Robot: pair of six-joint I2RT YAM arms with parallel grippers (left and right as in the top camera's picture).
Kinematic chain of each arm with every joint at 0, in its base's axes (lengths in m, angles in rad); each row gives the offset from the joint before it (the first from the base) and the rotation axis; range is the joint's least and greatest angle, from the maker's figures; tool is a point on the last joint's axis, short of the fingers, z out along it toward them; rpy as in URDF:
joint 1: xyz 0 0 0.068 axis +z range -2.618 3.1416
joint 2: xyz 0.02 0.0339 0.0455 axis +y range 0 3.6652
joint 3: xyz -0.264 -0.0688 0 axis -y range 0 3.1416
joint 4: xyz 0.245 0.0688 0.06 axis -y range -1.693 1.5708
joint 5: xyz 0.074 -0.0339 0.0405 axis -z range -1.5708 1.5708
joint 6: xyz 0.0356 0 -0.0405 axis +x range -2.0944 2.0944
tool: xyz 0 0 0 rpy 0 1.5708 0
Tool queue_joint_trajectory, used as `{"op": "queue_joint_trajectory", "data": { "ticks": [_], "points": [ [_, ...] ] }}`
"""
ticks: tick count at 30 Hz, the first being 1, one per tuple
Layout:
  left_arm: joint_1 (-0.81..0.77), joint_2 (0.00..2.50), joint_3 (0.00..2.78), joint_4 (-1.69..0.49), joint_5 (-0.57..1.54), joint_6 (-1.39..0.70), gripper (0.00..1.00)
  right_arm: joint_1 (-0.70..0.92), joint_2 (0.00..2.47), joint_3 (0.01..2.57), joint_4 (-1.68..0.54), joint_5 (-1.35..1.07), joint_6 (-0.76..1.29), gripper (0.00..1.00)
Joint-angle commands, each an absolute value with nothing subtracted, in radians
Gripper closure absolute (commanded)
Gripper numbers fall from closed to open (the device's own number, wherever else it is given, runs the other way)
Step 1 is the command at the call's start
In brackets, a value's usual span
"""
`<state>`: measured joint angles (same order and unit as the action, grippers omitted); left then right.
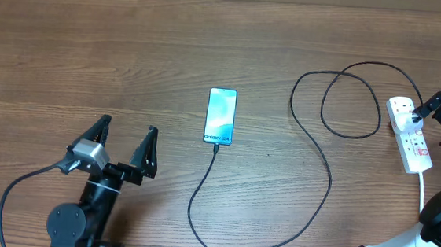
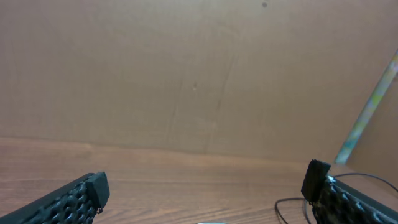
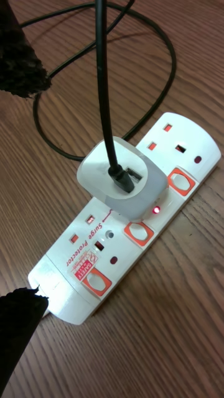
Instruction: Plug charger to phone and switch on socket
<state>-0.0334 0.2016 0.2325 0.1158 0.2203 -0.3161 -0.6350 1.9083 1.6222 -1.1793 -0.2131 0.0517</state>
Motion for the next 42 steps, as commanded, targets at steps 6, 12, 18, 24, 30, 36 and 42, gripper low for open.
{"op": "queue_joint_trajectory", "data": {
  "ticks": [6,12,18,24,30,36,42],
  "points": [
    [-0.04,0.003,0.047,0.189,0.19,-0.324,0.01,-0.634,1.889,1.637,-1.176,-0.219,0.049,0.0],
    [-0.041,0.003,0.005,0.085,0.13,-0.348,0.0,-0.634,1.889,1.637,-1.176,-0.219,0.049,0.0],
    [-0.041,0.003,0.005,-0.075,0.071,-0.281,0.0,-0.634,1.889,1.637,-1.176,-0.219,0.049,0.0],
    [-0.041,0.003,0.005,-0.076,0.067,-0.213,0.0,-0.634,1.889,1.637,-1.176,-0.219,0.049,0.0],
    [-0.041,0.003,0.005,-0.076,0.066,-0.006,0.0,-0.634,1.889,1.637,-1.176,-0.219,0.049,0.0],
    [-0.04,0.003,0.005,-0.074,0.068,0.004,0.0,-0.634,1.889,1.637,-1.176,-0.219,0.049,0.0],
    [-0.04,0.004,0.005,-0.074,0.068,0.004,0.0,-0.634,1.889,1.637,-1.176,-0.219,0.049,0.0]
  ]
}}
